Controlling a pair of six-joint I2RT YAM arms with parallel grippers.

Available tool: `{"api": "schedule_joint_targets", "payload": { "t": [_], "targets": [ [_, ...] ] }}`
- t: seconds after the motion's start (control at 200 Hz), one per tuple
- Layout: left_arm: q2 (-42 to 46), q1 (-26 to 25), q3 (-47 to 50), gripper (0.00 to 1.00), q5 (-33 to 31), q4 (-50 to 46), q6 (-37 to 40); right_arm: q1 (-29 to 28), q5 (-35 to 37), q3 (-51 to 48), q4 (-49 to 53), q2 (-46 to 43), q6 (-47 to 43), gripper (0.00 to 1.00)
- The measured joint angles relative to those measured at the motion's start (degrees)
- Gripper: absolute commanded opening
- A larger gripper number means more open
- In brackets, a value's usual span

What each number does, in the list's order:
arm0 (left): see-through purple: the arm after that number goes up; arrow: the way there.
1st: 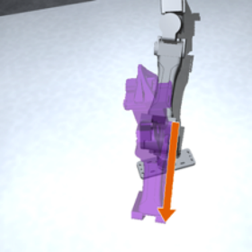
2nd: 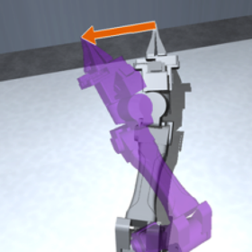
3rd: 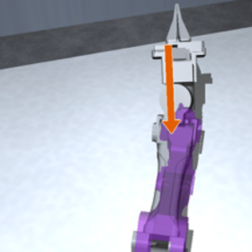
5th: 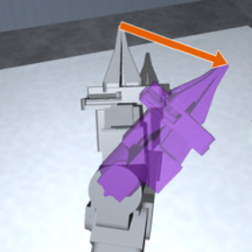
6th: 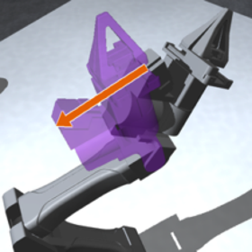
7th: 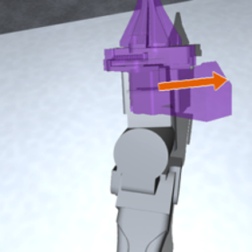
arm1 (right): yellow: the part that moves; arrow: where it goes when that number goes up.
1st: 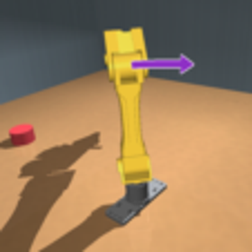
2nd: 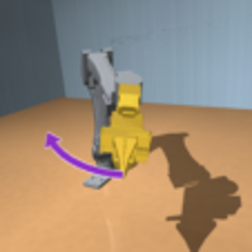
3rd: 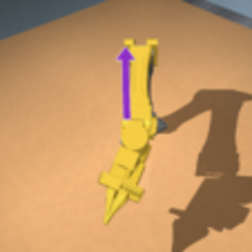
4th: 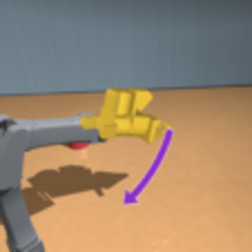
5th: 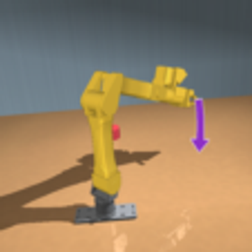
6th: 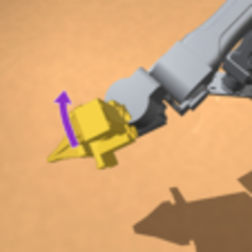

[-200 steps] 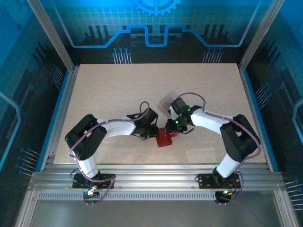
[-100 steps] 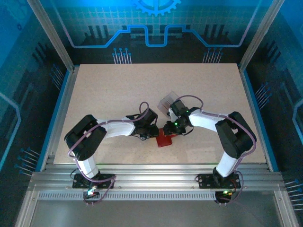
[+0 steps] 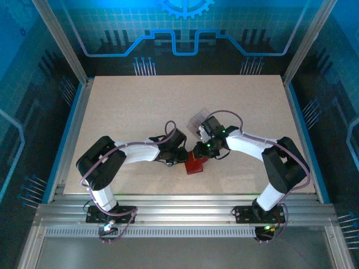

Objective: Put the credit cards into the card holder

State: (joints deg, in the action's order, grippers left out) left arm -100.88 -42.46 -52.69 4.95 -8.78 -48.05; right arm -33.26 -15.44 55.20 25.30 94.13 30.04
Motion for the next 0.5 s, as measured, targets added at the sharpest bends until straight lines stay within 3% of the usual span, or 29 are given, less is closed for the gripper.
{"api": "schedule_joint_targets", "payload": {
  "t": [0.095,0.195,0.28,0.375,0.5],
  "targets": [
    [0.2,0.2,0.6,0.24,0.7,1.0,-0.1,-0.2,-1.7,0.0,-0.5,-0.2,0.0,0.24],
    [0.3,0.4,0.8,0.24,1.3,1.6,-0.6,-0.3,-3.1,0.0,-1.0,-0.2,0.0,0.12],
    [0.3,0.5,0.8,0.25,1.7,1.7,-1.2,-0.5,-3.0,0.1,-0.9,-0.2,0.6,0.07],
    [0.5,1.1,1.2,0.26,2.9,2.3,-1.6,-0.6,-0.9,0.1,0.0,-0.7,0.8,0.00],
    [2.4,2.3,3.3,0.29,5.5,3.8,-2.1,-0.9,4.4,0.6,3.0,-2.6,0.8,0.00]
  ]
}}
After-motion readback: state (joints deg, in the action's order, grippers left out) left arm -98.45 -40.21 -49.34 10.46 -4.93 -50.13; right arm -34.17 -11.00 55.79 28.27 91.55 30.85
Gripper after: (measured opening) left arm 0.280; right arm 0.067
